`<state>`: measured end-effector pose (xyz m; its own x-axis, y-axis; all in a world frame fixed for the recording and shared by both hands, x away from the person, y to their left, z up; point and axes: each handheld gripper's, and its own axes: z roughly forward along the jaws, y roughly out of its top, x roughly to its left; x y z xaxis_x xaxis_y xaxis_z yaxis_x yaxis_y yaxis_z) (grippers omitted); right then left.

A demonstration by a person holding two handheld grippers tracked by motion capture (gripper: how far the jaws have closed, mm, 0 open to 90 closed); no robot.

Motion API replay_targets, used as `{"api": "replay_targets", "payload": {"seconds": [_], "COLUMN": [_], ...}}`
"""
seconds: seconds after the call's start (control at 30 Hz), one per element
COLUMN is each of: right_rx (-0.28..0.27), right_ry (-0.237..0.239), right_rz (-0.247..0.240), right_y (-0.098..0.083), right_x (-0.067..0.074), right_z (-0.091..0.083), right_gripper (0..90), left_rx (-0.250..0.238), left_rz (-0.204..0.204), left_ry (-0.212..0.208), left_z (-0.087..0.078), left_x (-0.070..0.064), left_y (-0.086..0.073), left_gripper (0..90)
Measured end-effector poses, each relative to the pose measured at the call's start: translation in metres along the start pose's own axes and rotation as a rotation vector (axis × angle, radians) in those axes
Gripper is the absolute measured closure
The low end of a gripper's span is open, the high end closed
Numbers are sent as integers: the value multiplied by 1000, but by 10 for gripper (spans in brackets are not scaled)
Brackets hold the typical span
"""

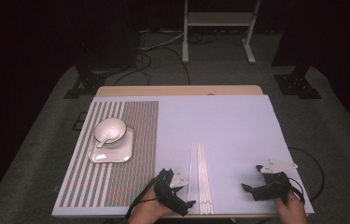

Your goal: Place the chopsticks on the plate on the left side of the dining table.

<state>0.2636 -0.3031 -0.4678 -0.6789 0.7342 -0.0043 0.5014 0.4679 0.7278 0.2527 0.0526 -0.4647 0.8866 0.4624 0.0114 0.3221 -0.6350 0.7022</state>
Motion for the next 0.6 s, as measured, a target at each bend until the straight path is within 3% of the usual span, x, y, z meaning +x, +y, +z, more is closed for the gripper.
{"api": "replay_targets", "payload": {"seconds": [0.6], "right_rx": [0], "right_ry": [1], "right_rz": [1], "right_y": [0], "right_x": [0], "right_z": [0], "right_gripper": [67], "left_rx": [9], "left_rz": [-15], "left_ry": [22], "left_z": [-13], "left_x": [7], "left_y": [-12], "left_gripper": [0]}}
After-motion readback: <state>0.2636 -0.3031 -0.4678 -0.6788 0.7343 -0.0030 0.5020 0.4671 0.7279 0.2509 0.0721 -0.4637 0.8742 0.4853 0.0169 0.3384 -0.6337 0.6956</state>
